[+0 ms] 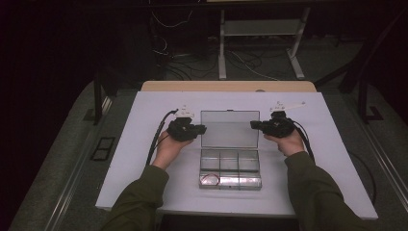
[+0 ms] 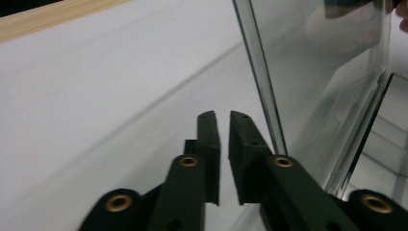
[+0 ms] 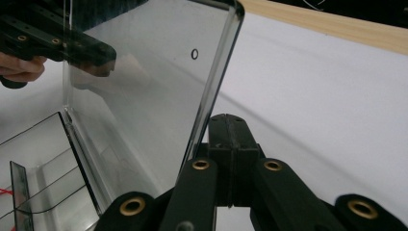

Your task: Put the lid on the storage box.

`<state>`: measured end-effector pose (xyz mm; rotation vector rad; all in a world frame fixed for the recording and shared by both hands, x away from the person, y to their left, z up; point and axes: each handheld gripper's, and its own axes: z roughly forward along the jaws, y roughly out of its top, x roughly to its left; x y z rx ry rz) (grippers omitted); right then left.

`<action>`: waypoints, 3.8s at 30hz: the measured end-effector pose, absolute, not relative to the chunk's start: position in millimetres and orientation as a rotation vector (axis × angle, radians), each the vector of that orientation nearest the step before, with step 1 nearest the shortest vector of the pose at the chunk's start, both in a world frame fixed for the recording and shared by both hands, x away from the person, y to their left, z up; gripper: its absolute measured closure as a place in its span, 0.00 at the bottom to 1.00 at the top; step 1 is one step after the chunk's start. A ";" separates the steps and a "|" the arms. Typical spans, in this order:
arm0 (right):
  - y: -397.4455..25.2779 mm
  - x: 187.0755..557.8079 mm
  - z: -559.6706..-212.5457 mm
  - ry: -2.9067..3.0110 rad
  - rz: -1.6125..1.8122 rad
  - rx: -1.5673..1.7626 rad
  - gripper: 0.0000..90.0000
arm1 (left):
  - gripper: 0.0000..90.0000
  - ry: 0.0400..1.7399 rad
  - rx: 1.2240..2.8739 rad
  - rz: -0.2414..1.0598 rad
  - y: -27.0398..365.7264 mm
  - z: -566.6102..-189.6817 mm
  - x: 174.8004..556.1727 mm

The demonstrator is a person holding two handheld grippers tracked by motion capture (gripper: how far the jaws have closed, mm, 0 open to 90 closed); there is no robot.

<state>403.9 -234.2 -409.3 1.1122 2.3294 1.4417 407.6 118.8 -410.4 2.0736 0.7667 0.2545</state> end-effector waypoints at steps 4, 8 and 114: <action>-234.2 403.8 -409.2 2.331 1.444 1.112 0.99 | 0.81 0.790 2.071 0.262 135.9 -406.6 404.5; -234.1 403.5 -408.9 2.331 1.443 1.109 0.99 | 0.76 0.781 2.045 0.235 149.3 -400.5 397.0; -253.5 301.1 -381.8 2.491 1.515 0.867 0.99 | 0.99 0.552 1.990 0.131 139.0 -374.1 309.4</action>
